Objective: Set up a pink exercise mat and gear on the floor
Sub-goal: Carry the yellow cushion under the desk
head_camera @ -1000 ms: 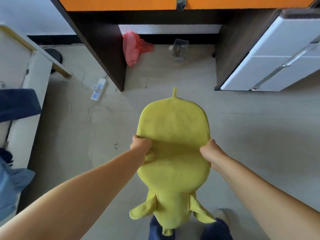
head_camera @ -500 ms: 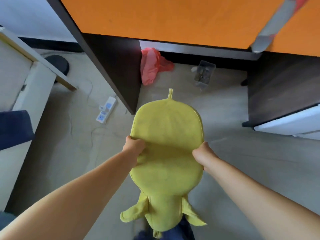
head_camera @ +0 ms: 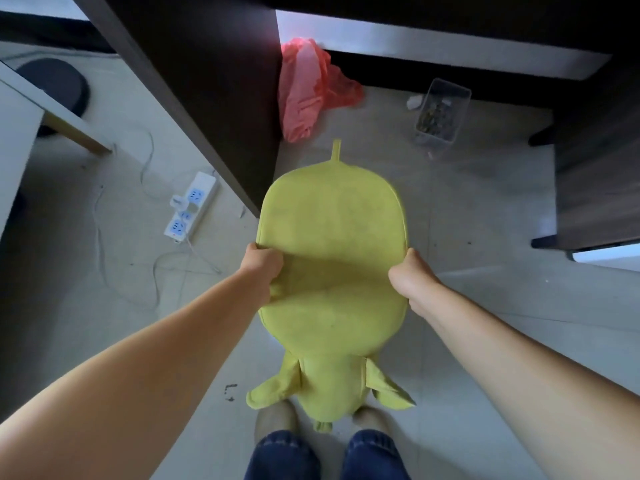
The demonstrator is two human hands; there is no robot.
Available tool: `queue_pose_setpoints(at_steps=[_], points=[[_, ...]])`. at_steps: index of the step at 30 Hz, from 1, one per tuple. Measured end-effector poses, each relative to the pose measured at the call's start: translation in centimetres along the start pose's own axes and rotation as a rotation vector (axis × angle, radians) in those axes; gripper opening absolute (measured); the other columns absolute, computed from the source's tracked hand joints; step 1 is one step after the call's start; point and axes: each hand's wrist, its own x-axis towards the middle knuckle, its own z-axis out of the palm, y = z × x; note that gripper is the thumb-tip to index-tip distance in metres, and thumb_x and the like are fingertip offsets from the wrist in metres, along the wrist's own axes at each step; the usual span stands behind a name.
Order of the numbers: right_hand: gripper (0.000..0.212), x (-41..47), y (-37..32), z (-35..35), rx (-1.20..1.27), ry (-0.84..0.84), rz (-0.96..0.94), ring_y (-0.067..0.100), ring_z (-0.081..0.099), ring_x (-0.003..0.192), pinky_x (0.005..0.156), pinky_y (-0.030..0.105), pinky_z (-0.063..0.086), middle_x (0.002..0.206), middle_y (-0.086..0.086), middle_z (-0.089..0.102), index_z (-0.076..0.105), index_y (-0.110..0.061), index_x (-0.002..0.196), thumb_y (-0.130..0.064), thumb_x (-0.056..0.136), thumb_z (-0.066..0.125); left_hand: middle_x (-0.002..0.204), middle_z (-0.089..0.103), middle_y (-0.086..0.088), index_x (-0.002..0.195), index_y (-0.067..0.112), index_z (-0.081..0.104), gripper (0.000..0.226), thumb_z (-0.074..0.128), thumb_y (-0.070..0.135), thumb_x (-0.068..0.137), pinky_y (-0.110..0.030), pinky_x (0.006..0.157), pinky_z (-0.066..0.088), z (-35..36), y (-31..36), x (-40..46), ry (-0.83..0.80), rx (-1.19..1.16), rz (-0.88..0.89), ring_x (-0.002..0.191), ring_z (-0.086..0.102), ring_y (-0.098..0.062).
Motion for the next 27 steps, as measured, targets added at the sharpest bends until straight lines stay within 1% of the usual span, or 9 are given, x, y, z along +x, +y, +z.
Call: queue_pose_setpoints(at_steps=[7,11,13,15,18,20,21,23,27], points=[[0.055,1.0,-0.2,1.1,-0.008,-0.012,0.035,0.033,0.051,0.123,0.098,0.039,0.046,0.139,0.014,0.048,0.03,-0.01,0.144,-0.001,0.09,0.033,0.126,0.052,-0.009,0.134,0.024,0.043,0.078,0.029,-0.003,0.062,-0.055,0.099,0.045,-0.9,-0.7,1.9,-0.117,-0.007,-0.03,0.115,0.05,-0.036],[0.061,0.6,0.6,0.8,0.07,-0.027,0.049,0.032,0.055,0.117,0.097,0.048,0.05,0.135,0.01,0.052,0.03,-0.021,0.144,-0.005,0.086,0.037,0.125,0.048,0.0,0.141,0.03,0.035,0.075,0.032,-0.005,0.075,-0.04,0.095,0.042,-1.4,-1.3,0.9,-0.154,-0.044,0.019,0.111,0.047,-0.028],[0.057,-1.0,1.5,1.0,0.218,-0.076,0.131,0.031,0.055,0.113,0.086,0.048,0.054,0.137,0.008,0.051,0.03,-0.025,0.143,-0.009,0.089,0.042,0.12,0.048,-0.002,0.139,0.031,0.035,0.067,0.035,-0.002,0.081,-0.043,0.093,0.041,-1.4,-2.8,-0.6,-0.142,-0.074,-0.029,0.105,0.046,-0.027],[0.053,-3.5,3.2,2.2,0.339,-0.181,0.332,0.034,0.052,0.118,0.084,0.048,0.052,0.142,0.01,0.045,0.027,-0.023,0.145,-0.019,0.096,0.046,0.112,0.047,-0.006,0.133,0.024,0.038,0.055,0.036,0.003,0.083,-0.049,0.093,0.04,-0.8,-5.1,-2.4,-0.147,-0.12,-0.178,0.096,0.046,-0.028],[0.035,-6.7,5.1,4.6,0.485,-0.346,0.495,0.03,0.058,0.097,0.08,0.041,0.05,0.106,0.011,0.058,0.043,-0.014,0.129,-0.024,0.097,0.047,0.098,0.046,-0.013,0.135,0.013,0.035,0.054,0.038,0.002,0.082,-0.044,0.091,0.042,0.3,-7.8,-3.7,-0.179,-0.228,-0.281,0.08,0.041,-0.023],[0.023,-6.3,5.2,5.3,0.528,-0.31,0.48,0.025,0.052,0.091,0.082,0.037,0.047,0.093,0.008,0.054,0.049,-0.011,0.116,-0.022,0.096,0.048,0.085,0.044,-0.011,0.117,0.008,0.044,0.042,0.042,0.004,0.075,-0.029,0.069,0.043,0.3,-7.6,-3.6,-0.161,-0.268,-0.258,0.069,0.035,-0.02],[0.019,-5.8,4.9,5.3,0.555,-0.284,0.473,0.025,0.05,0.095,0.087,0.04,0.046,0.095,0.008,0.053,0.05,-0.011,0.112,-0.021,0.096,0.047,0.076,0.037,-0.007,0.099,0.01,0.045,0.032,0.043,0.006,0.068,-0.025,0.057,0.032,0.1,-7.2,-3.6,-0.161,-0.284,-0.238,0.062,0.03,-0.018],[0.017,-5.1,3.8,5.1,0.641,-0.279,0.461,0.026,0.051,0.105,0.091,0.044,0.045,0.105,0.01,0.054,0.051,-0.013,0.112,-0.016,0.096,0.047,0.068,0.028,-0.002,0.08,0.016,0.038,0.026,0.04,0.008,0.056,-0.025,0.051,0.02,-0.2,-5.9,-3.0,-0.176,-0.301,-0.188,0.056,0.022,-0.016],[0.013,-4.0,0.1,4.1,0.724,-0.309,0.393,0.024,0.054,0.1,0.07,0.034,0.046,0.095,0.009,0.058,0.053,-0.012,0.1,-0.007,0.096,0.041,0.065,0.025,-0.002,0.089,0.014,0.038,0.025,0.035,0.001,0.068,-0.024,0.048,0.018,-0.8,-2.3,-1.2,-0.164,-0.321,-0.082,0.054,0.02,-0.015]])
